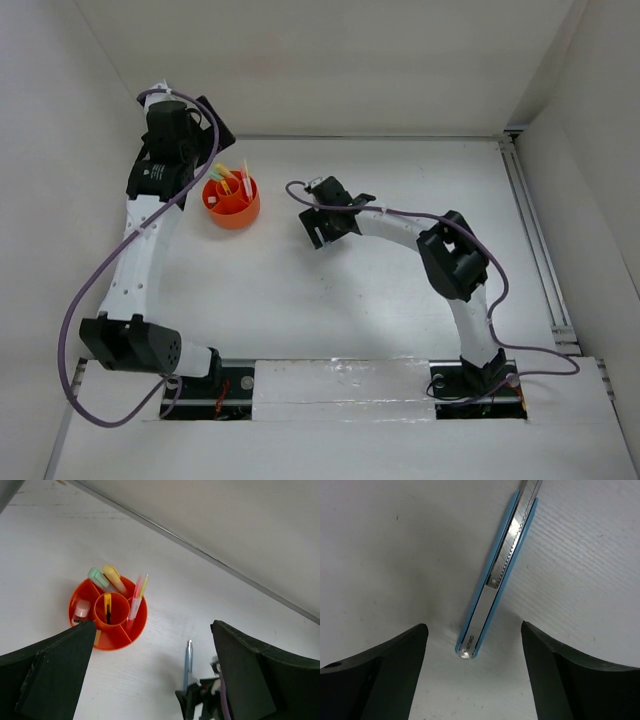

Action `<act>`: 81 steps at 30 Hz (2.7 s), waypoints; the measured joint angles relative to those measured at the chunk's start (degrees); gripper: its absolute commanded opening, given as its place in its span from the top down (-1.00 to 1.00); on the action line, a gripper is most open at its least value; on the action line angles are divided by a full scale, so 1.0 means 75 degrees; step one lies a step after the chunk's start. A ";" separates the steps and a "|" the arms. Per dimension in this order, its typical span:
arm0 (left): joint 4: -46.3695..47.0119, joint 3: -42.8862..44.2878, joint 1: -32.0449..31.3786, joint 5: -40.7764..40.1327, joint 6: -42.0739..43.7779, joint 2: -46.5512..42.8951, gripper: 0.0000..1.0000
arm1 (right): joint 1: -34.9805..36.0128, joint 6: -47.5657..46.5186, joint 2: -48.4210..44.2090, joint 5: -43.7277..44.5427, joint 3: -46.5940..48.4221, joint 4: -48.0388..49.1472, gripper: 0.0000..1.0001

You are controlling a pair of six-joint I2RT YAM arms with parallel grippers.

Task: Sort the stationery into containers
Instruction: Pick up the stationery from the center of the board, then place the stationery in the storage box.

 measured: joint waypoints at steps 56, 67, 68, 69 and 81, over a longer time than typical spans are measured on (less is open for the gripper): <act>0.2439 -0.3334 0.0000 0.5625 -0.0755 -0.1230 -0.83 | 0.0953 0.0956 -0.2847 -0.1355 0.0452 0.0734 1.00; 0.2725 -0.3477 0.0000 0.5896 -0.1102 -0.1163 0.68 | 0.1040 0.1067 -0.2917 -0.1644 0.0519 0.1204 1.00; 0.2792 -0.3480 0.0000 0.5965 -0.1157 -0.1128 1.00 | 0.1046 0.1070 -0.2917 -0.1647 0.0542 0.1218 0.88; 0.2906 -0.3477 0.0000 0.6059 -0.1265 -0.1081 1.00 | 0.1046 0.1072 -0.2914 -0.1647 0.0554 0.1227 0.51; 0.2363 -0.1667 0.0321 0.3652 0.0210 -0.0076 1.00 | 0.0405 0.0956 -0.3471 -0.1084 -0.1195 0.1906 -1.00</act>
